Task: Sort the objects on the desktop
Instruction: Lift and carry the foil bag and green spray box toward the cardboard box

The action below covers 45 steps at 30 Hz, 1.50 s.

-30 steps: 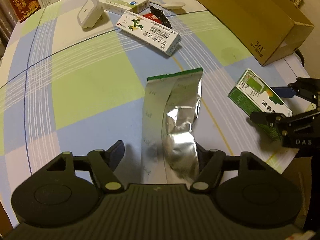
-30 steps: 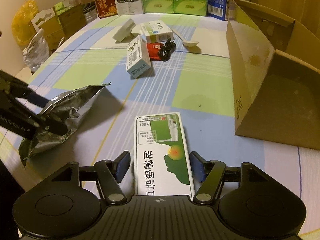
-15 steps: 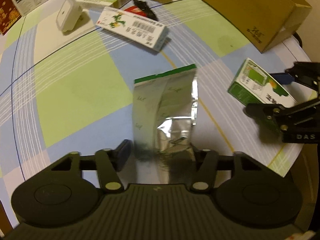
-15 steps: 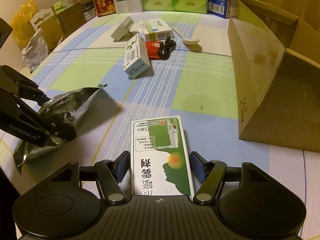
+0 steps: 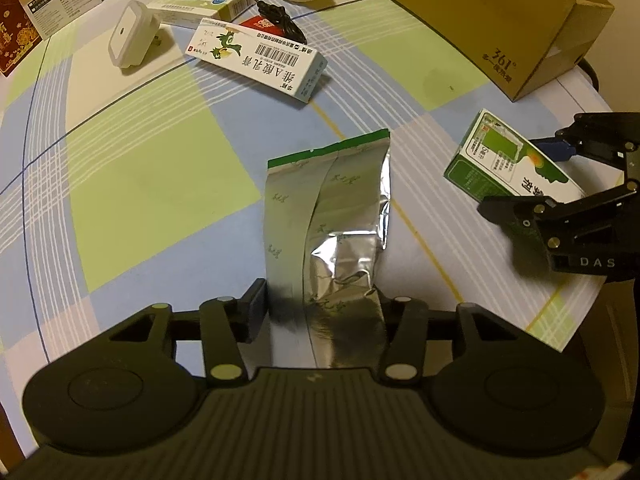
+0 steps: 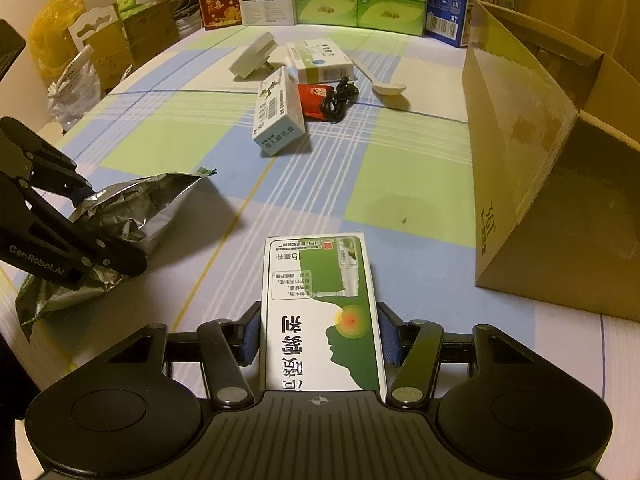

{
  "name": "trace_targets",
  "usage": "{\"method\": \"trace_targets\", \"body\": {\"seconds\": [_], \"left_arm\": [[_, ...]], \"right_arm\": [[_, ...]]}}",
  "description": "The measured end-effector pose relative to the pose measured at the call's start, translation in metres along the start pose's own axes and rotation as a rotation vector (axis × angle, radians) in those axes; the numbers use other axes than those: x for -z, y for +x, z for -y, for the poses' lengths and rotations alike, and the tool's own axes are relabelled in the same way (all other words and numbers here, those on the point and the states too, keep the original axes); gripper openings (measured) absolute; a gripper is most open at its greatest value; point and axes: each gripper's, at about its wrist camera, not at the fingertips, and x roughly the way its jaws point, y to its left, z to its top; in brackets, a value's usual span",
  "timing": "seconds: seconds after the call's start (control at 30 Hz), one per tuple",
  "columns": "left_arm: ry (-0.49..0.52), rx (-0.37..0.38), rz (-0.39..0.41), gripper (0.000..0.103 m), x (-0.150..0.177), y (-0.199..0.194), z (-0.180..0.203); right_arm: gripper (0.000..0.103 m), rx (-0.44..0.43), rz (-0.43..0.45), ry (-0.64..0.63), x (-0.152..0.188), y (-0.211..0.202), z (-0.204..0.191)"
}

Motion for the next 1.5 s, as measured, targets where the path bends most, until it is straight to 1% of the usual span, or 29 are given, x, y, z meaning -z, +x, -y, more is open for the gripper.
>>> {"method": "trace_targets", "body": {"seconds": [0.1, 0.17, 0.3, 0.37, 0.47, 0.57, 0.77, 0.93, 1.13, 1.5], "left_arm": [[-0.001, 0.001, -0.002, 0.046, 0.0, 0.0, 0.0], [0.0, 0.004, -0.002, 0.042, 0.0, 0.0, 0.0], [0.002, -0.001, 0.003, 0.038, 0.002, -0.002, 0.004], [-0.009, -0.003, 0.011, 0.034, 0.003, -0.006, 0.005], [-0.036, 0.02, 0.019, 0.033, 0.006, -0.011, 0.007], [-0.049, 0.02, 0.029, 0.033, 0.008, -0.017, 0.012], [-0.068, 0.044, 0.054, 0.033, 0.01, -0.036, 0.022], [-0.057, 0.042, 0.08, 0.033, 0.002, -0.055, 0.033], [-0.058, 0.062, 0.124, 0.033, -0.012, -0.073, 0.053], [-0.025, 0.123, 0.188, 0.033, -0.046, -0.092, 0.103]], "right_arm": [[0.055, 0.002, 0.001, -0.014, 0.0, 0.001, -0.001], [0.053, 0.004, 0.002, -0.012, 0.0, 0.001, -0.001], [0.053, 0.022, 0.005, 0.01, 0.001, -0.003, 0.001], [0.053, 0.026, 0.015, 0.015, 0.0, -0.009, 0.002], [0.053, 0.032, 0.036, 0.022, -0.003, -0.019, 0.004], [0.053, 0.04, 0.056, 0.028, -0.005, -0.029, 0.005], [0.053, 0.043, 0.1, 0.041, -0.009, -0.051, 0.004], [0.053, 0.045, 0.129, 0.043, -0.011, -0.068, 0.004], [0.053, 0.064, 0.17, 0.06, -0.01, -0.092, 0.011], [0.053, 0.133, 0.249, 0.109, -0.004, -0.137, 0.044]]}}
